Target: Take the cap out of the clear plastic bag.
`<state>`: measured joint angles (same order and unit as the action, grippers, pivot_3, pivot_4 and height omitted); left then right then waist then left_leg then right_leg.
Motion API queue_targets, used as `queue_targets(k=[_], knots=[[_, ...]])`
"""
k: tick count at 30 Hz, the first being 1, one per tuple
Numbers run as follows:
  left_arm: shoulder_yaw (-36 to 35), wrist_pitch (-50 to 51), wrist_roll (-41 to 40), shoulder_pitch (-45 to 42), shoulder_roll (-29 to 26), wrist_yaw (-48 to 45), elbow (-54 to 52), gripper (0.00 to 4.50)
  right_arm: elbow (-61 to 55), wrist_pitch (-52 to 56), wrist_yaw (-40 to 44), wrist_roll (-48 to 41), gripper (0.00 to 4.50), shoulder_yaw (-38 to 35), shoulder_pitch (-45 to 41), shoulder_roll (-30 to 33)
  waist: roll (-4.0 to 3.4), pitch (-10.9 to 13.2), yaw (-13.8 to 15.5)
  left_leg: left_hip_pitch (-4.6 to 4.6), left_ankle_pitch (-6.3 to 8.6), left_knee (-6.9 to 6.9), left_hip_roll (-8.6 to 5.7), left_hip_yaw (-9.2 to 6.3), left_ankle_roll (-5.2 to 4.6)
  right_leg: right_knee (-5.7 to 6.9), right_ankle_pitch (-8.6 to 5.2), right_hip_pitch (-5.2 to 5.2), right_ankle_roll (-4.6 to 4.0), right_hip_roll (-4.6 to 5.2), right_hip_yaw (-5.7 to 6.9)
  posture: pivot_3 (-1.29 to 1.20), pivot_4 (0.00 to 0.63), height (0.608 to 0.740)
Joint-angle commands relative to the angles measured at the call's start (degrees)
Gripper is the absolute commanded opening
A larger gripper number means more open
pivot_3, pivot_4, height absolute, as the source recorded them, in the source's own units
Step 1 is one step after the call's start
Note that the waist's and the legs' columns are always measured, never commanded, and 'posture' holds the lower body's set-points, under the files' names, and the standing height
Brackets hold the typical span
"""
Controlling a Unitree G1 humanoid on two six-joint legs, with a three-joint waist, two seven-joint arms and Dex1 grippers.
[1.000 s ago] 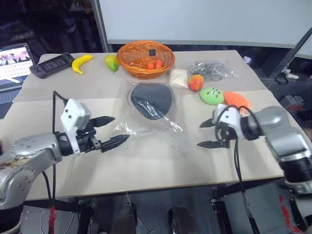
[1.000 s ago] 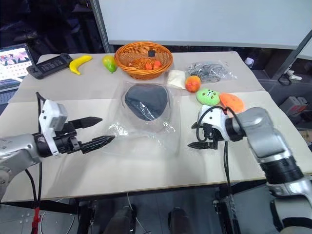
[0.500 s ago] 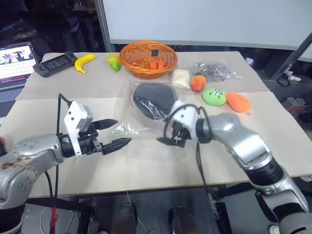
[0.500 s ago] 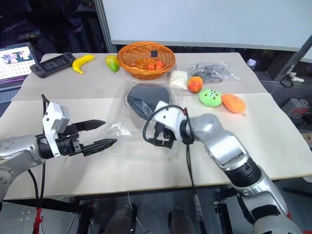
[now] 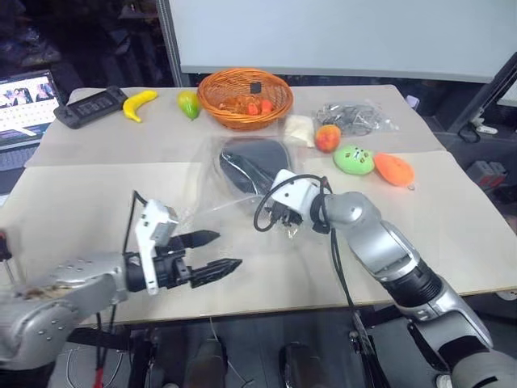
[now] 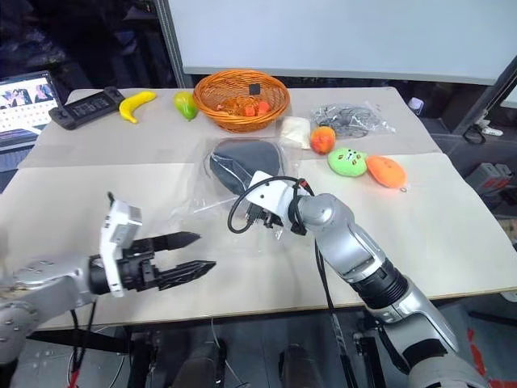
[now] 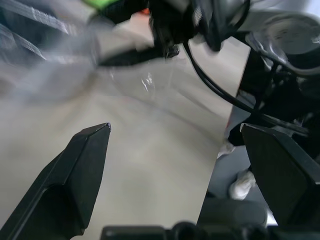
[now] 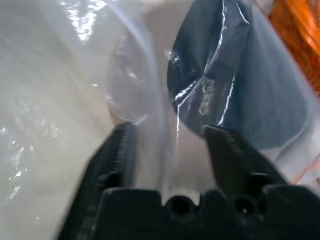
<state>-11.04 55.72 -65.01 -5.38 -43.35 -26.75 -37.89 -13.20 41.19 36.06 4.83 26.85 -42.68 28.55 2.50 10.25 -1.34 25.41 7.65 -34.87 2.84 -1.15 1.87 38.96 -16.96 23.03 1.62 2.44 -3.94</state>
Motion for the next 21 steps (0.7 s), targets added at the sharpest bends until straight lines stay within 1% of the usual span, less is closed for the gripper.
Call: queue_targets(k=[1,3,4,7,10,13,16,21], knots=[[4.36,1.22,1.93,-2.77,3.97,6.9,0.87,4.5,-1.84,-0.92,0.04,0.71,0.96,-2.09,-1.08,-0.42,0.01,0.0,0.3,0.0,0.0,-0.02,0.0,-0.01,0.0,0.01,0.01,-0.01,0.01,0.0,0.01,0.0,0.15,0.74],[5.94,1.31,2.82,-3.66,5.81,8.33,1.35,4.5,-1.72,-0.94,-0.15,1.31,0.27,-1.95,-1.33,-0.63,0.01,0.0,0.31,-0.01,0.0,-0.04,0.0,-0.02,0.0,0.01,0.02,-0.02,0.01,-0.01,0.01,0.0,0.15,0.74],[6.46,1.38,3.06,-4.21,6.67,9.26,1.63,4.5,-1.72,-0.82,-0.35,1.59,0.05,-2.03,-1.44,-0.79,0.01,0.0,0.31,-0.01,0.0,-0.04,0.0,-0.02,0.0,0.02,0.02,-0.02,0.01,-0.02,0.0,0.0,0.15,0.74],[6.43,1.6,2.74,-6.37,9.44,12.44,3.11,4.5,-2.21,-0.46,-0.1,1.82,0.05,-2.32,-1.51,-1.0,0.01,0.0,0.27,-0.01,0.0,-0.03,-0.01,-0.02,0.0,0.02,0.02,-0.01,0.01,-0.02,-0.01,0.0,0.15,0.74],[4.42,2.63,-0.02,-8.73,13.25,18.09,6.49,4.5,-2.97,0.03,0.22,1.97,0.05,-2.3,-1.33,-0.97,0.01,-0.01,0.33,-0.01,0.0,-0.04,-0.01,-0.02,0.0,0.02,0.02,-0.02,0.01,-0.02,0.0,0.0,0.15,0.74],[1.43,4.5,-4.01,-10.57,17.62,26.89,12.07,4.5,-3.53,0.22,0.31,2.3,0.05,-2.37,-1.14,-0.74,0.02,-0.01,0.34,-0.01,0.0,-0.07,-0.02,-0.04,0.0,0.02,0.03,-0.04,0.03,-0.01,0.0,0.0,0.15,0.74],[-1.32,5.74,-5.42,-11.87,21.85,36.48,17.98,4.5,-3.73,0.48,0.0,2.67,0.05,-2.75,-1.41,-0.87,0.02,-0.02,0.25,-0.02,0.0,-0.1,-0.02,-0.09,-0.01,0.03,0.03,-0.08,0.04,-0.01,0.02,0.0,0.15,0.74],[0.79,4.65,1.1,-16.51,27.65,42.69,23.74,4.5,-4.27,1.0,-0.78,2.47,0.05,-3.96,-2.56,-2.26,0.03,-0.02,0.53,-0.01,0.0,-0.11,-0.07,-0.12,0.0,0.03,0.05,-0.09,0.06,-0.01,0.03,0.0,0.15,0.74]])
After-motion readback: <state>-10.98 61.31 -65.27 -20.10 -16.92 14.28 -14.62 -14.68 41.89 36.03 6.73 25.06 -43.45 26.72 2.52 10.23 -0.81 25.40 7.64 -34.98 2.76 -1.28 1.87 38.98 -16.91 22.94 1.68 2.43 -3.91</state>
